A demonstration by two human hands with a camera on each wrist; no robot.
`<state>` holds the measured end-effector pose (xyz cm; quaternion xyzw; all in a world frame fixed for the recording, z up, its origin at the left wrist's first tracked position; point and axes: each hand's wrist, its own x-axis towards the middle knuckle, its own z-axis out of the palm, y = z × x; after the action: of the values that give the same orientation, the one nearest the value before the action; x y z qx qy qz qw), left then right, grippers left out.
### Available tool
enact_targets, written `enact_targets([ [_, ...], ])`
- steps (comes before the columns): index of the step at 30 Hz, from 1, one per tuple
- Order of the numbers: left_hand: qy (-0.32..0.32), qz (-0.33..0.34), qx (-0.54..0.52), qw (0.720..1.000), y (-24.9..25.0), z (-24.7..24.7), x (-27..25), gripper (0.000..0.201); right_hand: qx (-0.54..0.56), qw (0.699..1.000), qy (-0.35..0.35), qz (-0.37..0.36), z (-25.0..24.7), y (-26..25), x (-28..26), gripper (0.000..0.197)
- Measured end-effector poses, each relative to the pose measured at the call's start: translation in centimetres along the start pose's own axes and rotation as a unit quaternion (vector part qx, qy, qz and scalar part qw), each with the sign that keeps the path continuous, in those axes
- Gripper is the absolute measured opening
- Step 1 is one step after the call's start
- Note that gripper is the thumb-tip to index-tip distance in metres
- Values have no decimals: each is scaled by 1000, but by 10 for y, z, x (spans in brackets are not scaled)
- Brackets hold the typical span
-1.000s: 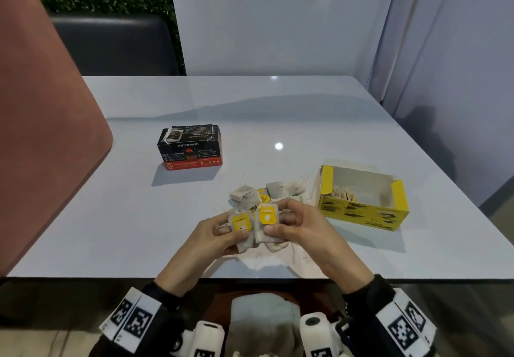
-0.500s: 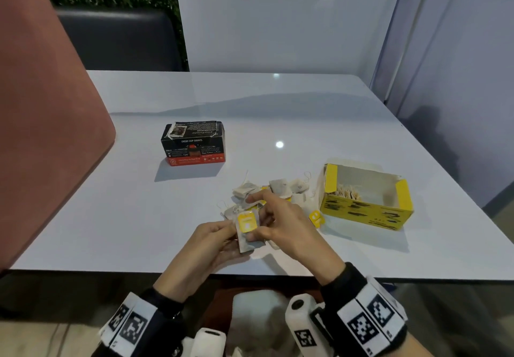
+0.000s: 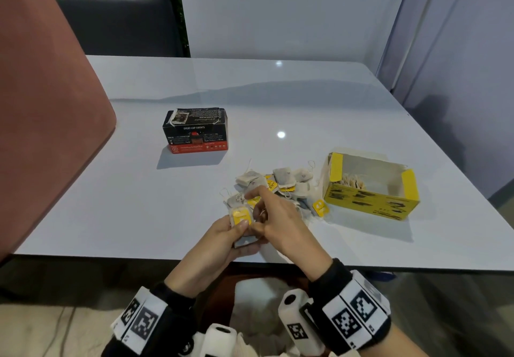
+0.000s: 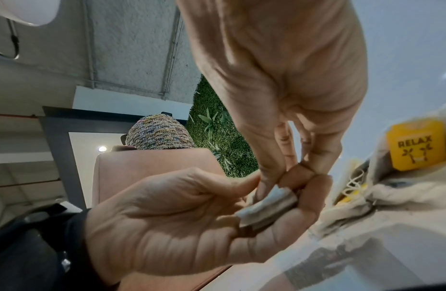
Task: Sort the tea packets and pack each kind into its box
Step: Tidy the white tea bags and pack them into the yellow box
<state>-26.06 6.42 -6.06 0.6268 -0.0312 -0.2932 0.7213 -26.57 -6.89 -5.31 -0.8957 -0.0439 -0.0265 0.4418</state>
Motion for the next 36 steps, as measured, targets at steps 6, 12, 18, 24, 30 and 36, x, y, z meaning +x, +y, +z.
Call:
enact_targets([
  [6,19,-7,-39,999,0,-5,1,25,-48,998,47,0,-25,1,1,36],
  [12,58,-7,-65,996,11,-14,0,29,-285,958,6,8,-59,15,9,22],
  [18,54,-11,-55,997,12,-8,4,32,-423,904,-37,-48,-44,20,10,19],
  [24,48,-17,-47,998,14,-2,7,30,-243,968,37,-45,-72,10,14,5],
  [30,50,-23,-43,998,21,2,14,26,76,997,10,3,-98,-9,8,6],
  [36,-70,-79,-145,984,21,14,9,60,123,988,-92,11,-79,-18,12,15],
])
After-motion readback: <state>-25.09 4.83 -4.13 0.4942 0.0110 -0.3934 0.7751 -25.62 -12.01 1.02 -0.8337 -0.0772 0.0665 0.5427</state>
